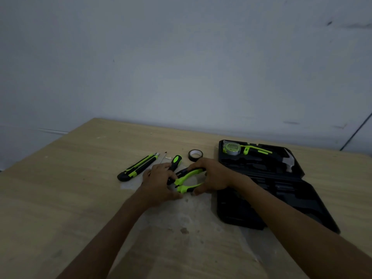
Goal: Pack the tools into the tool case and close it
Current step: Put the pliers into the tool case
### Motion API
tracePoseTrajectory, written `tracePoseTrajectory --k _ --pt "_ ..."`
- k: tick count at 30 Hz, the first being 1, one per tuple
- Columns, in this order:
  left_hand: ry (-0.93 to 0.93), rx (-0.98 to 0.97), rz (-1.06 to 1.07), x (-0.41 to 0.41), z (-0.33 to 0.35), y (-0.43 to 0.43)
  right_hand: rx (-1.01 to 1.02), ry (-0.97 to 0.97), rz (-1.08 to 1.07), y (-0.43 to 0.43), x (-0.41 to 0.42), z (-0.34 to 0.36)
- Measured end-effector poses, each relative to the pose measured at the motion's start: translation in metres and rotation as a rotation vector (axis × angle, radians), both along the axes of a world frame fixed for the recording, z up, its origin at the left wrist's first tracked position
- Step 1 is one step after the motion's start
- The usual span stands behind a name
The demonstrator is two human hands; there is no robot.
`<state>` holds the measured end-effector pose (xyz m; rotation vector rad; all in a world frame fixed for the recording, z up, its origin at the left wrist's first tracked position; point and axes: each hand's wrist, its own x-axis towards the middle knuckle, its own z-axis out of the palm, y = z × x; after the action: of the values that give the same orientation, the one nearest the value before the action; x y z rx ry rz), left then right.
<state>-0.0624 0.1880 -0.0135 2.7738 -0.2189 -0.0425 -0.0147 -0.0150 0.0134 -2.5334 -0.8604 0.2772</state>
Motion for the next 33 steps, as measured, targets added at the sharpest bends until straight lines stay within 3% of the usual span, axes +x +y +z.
tracePoseTrajectory --k 4,8,10,20,28,33 --pt "-0.132 -0.010 0.005 -0.004 0.007 -0.005 0.106 -0.056 -0.009 -0.003 0.001 0.008" --pt "-0.160 -0.366 0.019 -0.008 0.021 -0.013 0.248 -0.112 -0.049 -0.018 0.002 0.016" --pt "-0.170 -0.434 -0.014 -0.005 0.029 -0.023 0.271 -0.137 -0.074 -0.031 0.001 0.022" --pt "-0.291 -0.490 -0.058 0.020 0.049 -0.077 0.219 -0.247 -0.202 -0.099 0.009 0.050" --pt "-0.265 -0.538 -0.075 0.041 0.050 -0.117 0.153 -0.227 -0.326 -0.142 0.007 0.051" --pt "-0.226 -0.466 -0.150 0.054 0.046 -0.131 0.158 -0.202 -0.372 -0.162 0.007 0.042"
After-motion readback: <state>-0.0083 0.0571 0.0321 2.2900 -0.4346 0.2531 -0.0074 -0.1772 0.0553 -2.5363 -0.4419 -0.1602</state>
